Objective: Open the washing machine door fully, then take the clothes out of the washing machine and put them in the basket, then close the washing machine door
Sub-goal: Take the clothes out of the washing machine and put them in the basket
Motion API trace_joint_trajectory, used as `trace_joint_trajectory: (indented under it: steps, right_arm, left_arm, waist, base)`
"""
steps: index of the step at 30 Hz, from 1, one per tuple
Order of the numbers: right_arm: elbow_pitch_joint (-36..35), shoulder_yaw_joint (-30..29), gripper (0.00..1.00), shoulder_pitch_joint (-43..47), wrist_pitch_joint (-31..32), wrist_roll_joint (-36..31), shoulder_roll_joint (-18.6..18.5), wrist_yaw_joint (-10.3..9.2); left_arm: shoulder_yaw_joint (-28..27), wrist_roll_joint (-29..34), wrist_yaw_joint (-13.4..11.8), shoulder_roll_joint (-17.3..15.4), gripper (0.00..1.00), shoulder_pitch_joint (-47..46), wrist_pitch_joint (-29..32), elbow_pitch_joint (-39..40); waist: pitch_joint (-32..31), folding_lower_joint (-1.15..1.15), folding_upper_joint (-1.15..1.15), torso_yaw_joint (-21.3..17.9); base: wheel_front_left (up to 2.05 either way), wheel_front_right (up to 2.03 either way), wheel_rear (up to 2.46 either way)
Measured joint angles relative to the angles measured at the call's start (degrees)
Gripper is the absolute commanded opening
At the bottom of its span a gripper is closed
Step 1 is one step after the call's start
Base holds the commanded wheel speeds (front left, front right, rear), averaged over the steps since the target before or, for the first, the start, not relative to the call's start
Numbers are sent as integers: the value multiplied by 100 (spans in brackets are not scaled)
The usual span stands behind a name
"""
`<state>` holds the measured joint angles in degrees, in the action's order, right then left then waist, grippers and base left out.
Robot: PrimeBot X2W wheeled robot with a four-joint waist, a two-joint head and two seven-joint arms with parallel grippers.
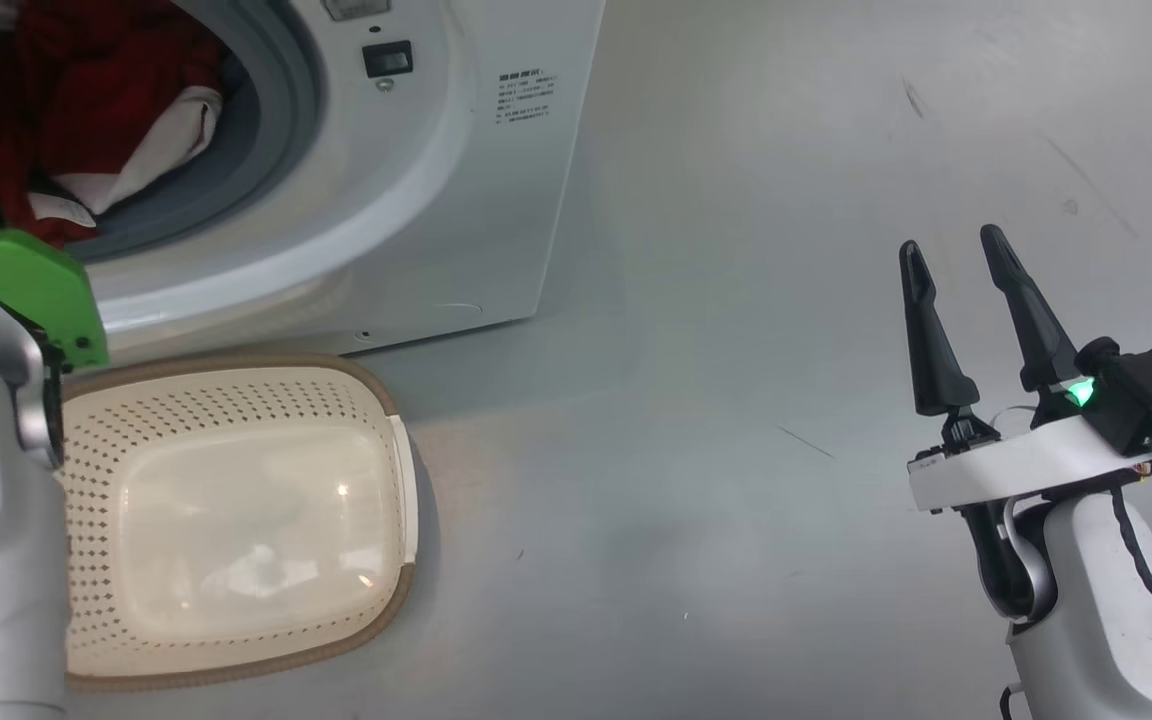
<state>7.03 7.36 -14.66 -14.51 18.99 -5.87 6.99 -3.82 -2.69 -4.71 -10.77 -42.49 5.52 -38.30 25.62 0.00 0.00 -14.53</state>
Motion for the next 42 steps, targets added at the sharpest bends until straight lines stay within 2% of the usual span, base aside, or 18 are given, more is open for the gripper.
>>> trace_joint_trajectory:
  steps: [7, 13, 21, 36, 42]
  right_arm:
    - [74, -9, 100, 249, 0, -59, -59, 0]
    - [125, 7, 100, 446, 0, -100, -75, 0]
    - [183, 11, 100, 775, 0, -110, -84, 0]
    - [82, 4, 100, 934, 0, -144, -87, 0]
    - [40, -25, 100, 945, 0, -144, -79, 0]
  left_arm:
    - [40, -208, 166, 294, 0, 475, -668, 5]
    - [101, -234, 298, 413, 0, 847, -1210, 102]
    - [94, -323, 350, 493, 0, 1191, -1917, 453]
    - [181, -326, 409, 599, 0, 1436, -2023, 1760]
    - [208, -297, 453, 612, 0, 1438, -2023, 2727]
  waist:
    - [-437, 0, 0, 179]
    - [-823, 0, 0, 335]
    - [-1296, 0, 0, 524]
    - [-1629, 0, 0, 717]
    - [-1633, 0, 0, 735]
  base:
    - [0, 0, 0]
    - [0, 0, 0]
    - [0, 0, 0]
    - [0, 0, 0]
    - [0, 0, 0]
